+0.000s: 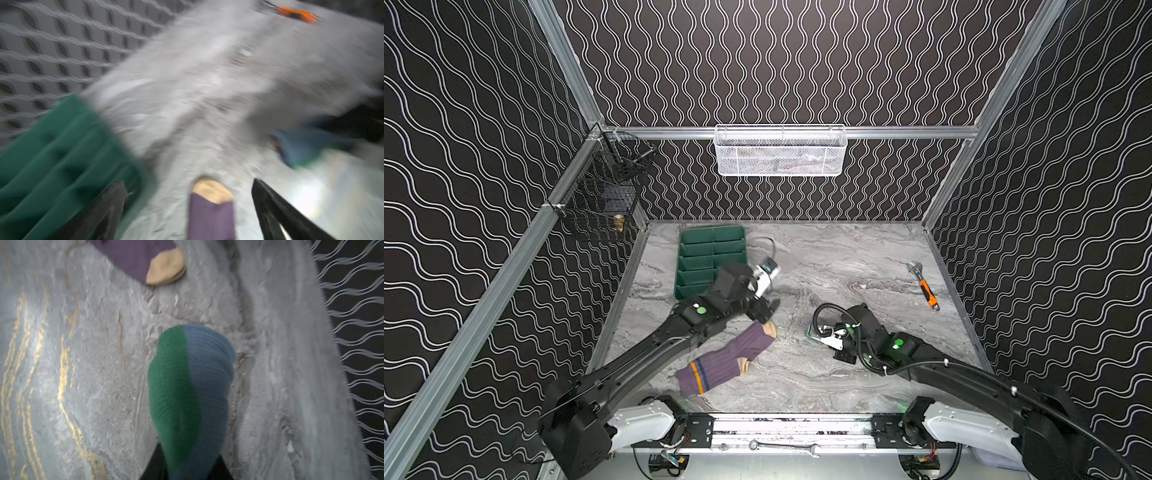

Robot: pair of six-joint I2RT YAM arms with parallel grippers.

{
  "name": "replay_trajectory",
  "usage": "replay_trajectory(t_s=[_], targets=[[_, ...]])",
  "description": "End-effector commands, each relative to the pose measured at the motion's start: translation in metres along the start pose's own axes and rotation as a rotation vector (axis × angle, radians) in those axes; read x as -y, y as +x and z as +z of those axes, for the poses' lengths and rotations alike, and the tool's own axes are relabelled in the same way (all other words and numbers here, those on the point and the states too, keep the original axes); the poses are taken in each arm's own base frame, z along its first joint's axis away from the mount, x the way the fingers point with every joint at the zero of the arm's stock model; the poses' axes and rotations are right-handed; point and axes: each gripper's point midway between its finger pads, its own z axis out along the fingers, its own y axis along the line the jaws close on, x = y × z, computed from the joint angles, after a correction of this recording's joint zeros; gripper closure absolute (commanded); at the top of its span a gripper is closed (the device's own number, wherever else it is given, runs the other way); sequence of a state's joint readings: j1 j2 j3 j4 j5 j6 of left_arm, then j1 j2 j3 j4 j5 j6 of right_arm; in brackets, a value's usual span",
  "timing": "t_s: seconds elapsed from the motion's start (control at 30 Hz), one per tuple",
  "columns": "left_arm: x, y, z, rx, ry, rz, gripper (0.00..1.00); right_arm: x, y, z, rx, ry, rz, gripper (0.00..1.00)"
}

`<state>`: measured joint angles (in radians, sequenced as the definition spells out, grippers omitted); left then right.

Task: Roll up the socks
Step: 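Lift the rolled sock with the right gripper while the left gripper releases and withdraws, then carry the rolled blue sock with the right gripper over the green tray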

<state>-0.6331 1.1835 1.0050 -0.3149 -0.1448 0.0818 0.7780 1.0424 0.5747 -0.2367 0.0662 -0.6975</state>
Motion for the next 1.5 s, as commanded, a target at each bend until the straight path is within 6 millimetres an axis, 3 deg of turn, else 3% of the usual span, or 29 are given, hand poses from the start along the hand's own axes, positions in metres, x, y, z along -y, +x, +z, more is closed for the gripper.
replay_trajectory(t_s=[0.0,0.1,0.2,0.3,0.37,0.53,0.7,0.83,1.13,1.27,1.33,1.47], targets=[[-0.092,0.008,-0.010,-0.038,-0.352,-0.213,0.01,0.022,-0.037,-0.021,0.167,0.087,0.035,1.00],[-0.151,0.044,-0.003,-0.137,-0.438,-0.394,0.01,0.026,-0.052,-0.038,0.245,0.105,0.030,1.00],[-0.192,0.084,0.009,-0.200,-0.443,-0.577,0.05,0.026,-0.057,-0.048,0.274,0.109,0.027,1.00],[-0.219,0.111,0.022,-0.242,-0.455,-0.661,0.16,0.025,-0.059,-0.053,0.282,0.110,0.015,1.00],[-0.238,0.126,0.027,-0.263,-0.479,-0.698,0.17,0.023,-0.060,-0.055,0.290,0.102,0.008,1.00],[-0.257,0.136,0.051,-0.291,-0.473,-0.717,0.19,0.016,-0.067,-0.057,0.314,0.072,0.003,1.00],[-0.262,0.151,0.080,-0.348,-0.422,-0.735,0.29,0.013,-0.064,-0.053,0.296,0.067,-0.002,1.00],[-0.265,0.169,0.091,-0.393,-0.421,-0.737,0.38,0.012,-0.064,-0.052,0.290,0.065,0.000,1.00],[-0.253,0.186,0.112,-0.416,-0.349,-0.756,0.75,0.016,-0.069,-0.050,0.285,0.065,-0.001,1.00],[-0.243,0.177,0.116,-0.365,-0.300,-0.817,0.88,0.030,-0.084,-0.055,0.333,0.122,-0.010,1.00],[-0.234,0.169,0.119,-0.336,-0.278,-0.823,0.89,0.042,-0.095,-0.058,0.365,0.171,-0.030,1.00],[-0.194,0.145,0.130,-0.319,-0.222,-0.757,0.91,0.069,-0.111,-0.049,0.352,0.232,-0.086,1.00]])
